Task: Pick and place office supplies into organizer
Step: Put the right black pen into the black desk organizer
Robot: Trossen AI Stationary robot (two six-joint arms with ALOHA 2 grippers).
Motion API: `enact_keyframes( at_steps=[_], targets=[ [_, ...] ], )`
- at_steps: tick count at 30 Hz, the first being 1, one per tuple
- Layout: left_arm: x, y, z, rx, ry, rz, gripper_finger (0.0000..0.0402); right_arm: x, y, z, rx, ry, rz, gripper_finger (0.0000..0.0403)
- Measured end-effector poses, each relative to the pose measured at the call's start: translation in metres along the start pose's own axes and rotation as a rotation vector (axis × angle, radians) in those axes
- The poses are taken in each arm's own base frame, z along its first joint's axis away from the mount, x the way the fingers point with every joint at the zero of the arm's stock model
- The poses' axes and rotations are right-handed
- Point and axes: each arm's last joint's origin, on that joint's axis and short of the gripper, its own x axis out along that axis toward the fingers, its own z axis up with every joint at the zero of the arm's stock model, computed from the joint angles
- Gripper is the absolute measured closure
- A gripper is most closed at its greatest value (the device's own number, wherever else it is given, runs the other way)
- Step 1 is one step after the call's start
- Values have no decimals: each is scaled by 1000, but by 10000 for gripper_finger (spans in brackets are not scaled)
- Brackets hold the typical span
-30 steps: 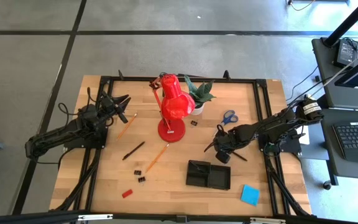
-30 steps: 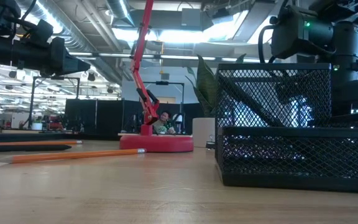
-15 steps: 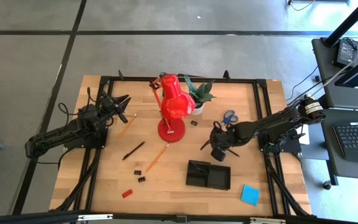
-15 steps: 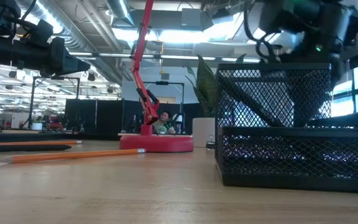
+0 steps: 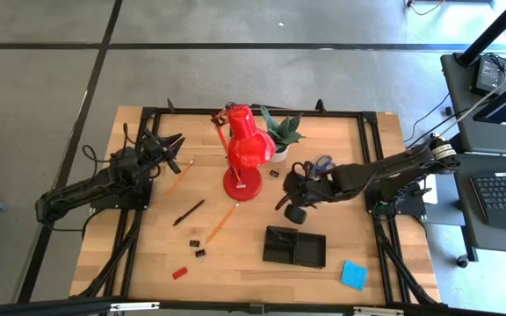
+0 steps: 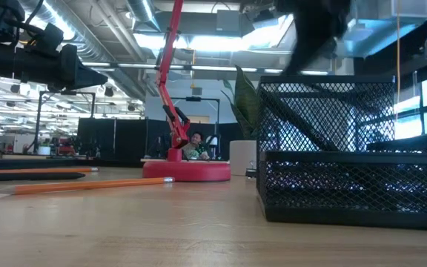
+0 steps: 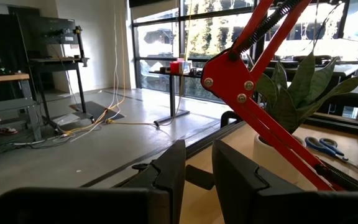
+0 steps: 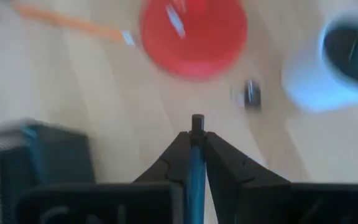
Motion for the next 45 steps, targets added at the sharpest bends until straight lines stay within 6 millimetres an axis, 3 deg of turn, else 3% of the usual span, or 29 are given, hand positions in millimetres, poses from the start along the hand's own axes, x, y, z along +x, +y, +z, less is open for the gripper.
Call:
enact_keyframes(
  at_steps=[5,11,23,33,45],
  targets=[
    [0,0,0,0,0,0,327,-30,22,22,-15,-173,66,364],
    [0,0,0,0,0,0,327,-45,50,23,-9,-321,203,364],
    [0,0,0,0,0,0,327,-20,74,-21,35,-455,281,364],
    [0,0,0,0,0,0,327,15,65,-62,58,-485,308,364],
    [0,0,0,0,0,0,327,17,69,-80,0,-484,375,364]
  ],
)
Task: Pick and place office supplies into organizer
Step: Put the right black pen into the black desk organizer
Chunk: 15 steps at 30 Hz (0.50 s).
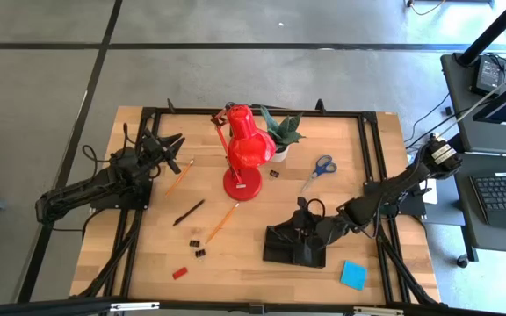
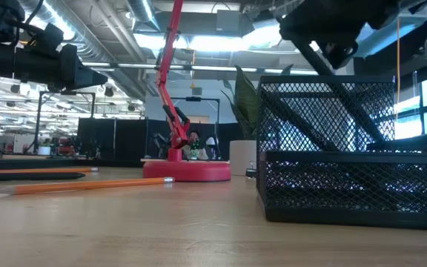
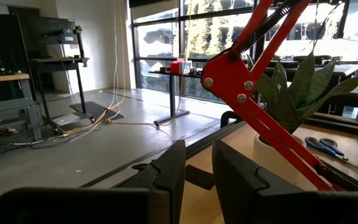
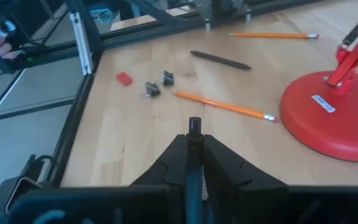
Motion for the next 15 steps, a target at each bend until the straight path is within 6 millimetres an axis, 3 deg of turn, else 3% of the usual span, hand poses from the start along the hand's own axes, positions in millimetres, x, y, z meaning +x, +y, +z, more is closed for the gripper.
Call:
enact_keyframes(
  at_steps=[15],
  targets=[
    [0,0,0,0,0,0,327,20,0,-25,-67,76,-36,363]
  ],
)
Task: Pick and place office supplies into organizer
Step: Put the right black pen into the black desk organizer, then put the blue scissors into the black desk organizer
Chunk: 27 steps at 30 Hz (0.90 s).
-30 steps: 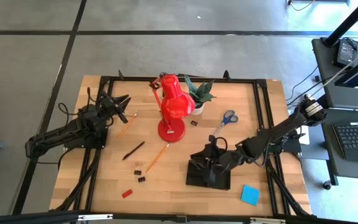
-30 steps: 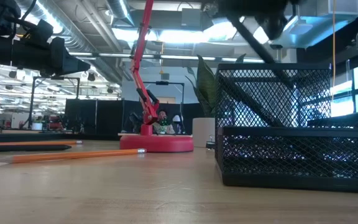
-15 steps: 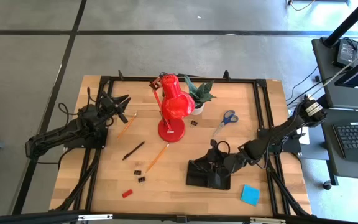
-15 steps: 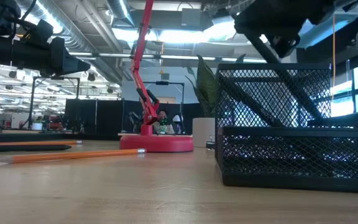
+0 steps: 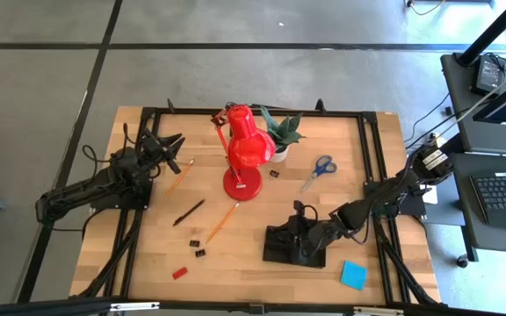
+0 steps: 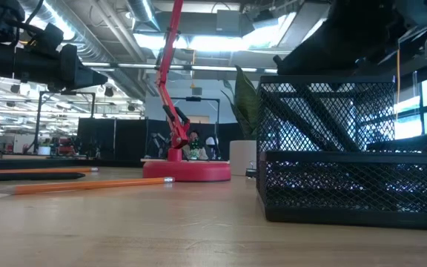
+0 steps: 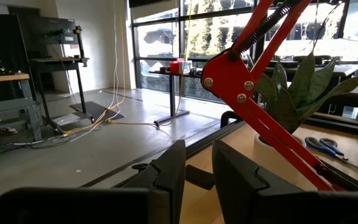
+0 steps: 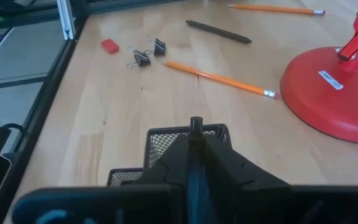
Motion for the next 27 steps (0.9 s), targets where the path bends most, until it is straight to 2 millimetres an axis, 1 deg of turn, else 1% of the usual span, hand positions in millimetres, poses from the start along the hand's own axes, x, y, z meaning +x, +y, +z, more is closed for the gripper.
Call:
enact_keyframes(
  at_steps=[14,17,20,22,24,27],
  targets=[
    [0,0,0,0,0,0,327,0,0,-1,-8,9,-3,309],
    [0,0,0,0,0,0,327,-3,0,2,-10,17,35,296],
    [0,0,0,0,0,0,327,-10,1,10,-9,7,97,279],
    [0,0,0,0,0,0,327,-17,2,19,-11,-12,115,265],
    [0,0,0,0,0,0,327,-27,2,31,-21,-44,128,251],
    [0,0,0,0,0,0,327,-46,-2,46,-103,-39,121,236]
  ],
)
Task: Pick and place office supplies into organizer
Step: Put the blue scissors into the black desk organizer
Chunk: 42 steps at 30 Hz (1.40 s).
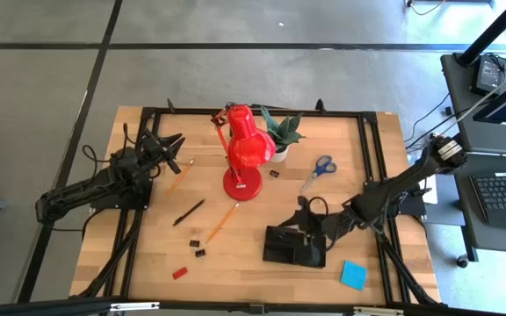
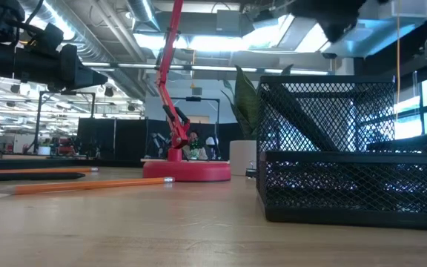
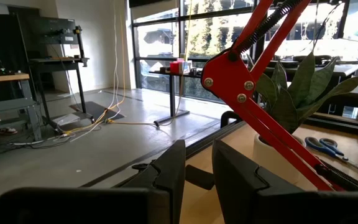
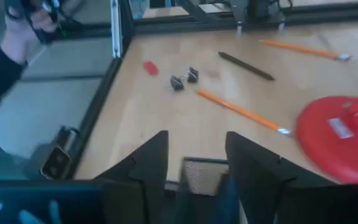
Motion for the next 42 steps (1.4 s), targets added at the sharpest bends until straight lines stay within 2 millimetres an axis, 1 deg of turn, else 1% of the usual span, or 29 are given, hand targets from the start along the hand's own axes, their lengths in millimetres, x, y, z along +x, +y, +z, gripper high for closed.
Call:
enact_keyframes(
  at_steps=[3,5,9,12,17,21,23,26,30,33,37,42],
  targets=[
    [0,0,0,0,0,0,327,-22,-8,9,-40,79,-34,229],
    [0,0,0,0,0,0,327,-36,-18,12,-20,135,-115,229],
    [0,0,0,0,0,0,327,-56,-47,9,49,263,-305,231],
    [0,0,0,0,0,0,327,-64,-70,7,108,350,-398,232],
    [0,0,0,-1,0,0,327,-66,-104,4,161,473,-477,232],
    [0,0,0,-2,-1,0,327,-71,-131,-2,172,634,-444,232],
    [0,0,0,-3,-1,0,327,-75,-144,-4,192,689,-454,232],
    [0,0,0,-3,0,0,327,-80,-160,-6,169,734,-481,232],
    [0,0,0,-2,0,0,327,-81,-173,-5,-15,779,-429,232],
    [0,0,0,-1,0,0,327,-79,-180,-5,-130,804,-391,232],
    [0,0,0,-1,-1,0,327,-72,-190,-10,-193,872,-366,232],
    [0,0,0,0,0,1,327,-58,-204,-22,-238,992,-331,232]
  ],
)
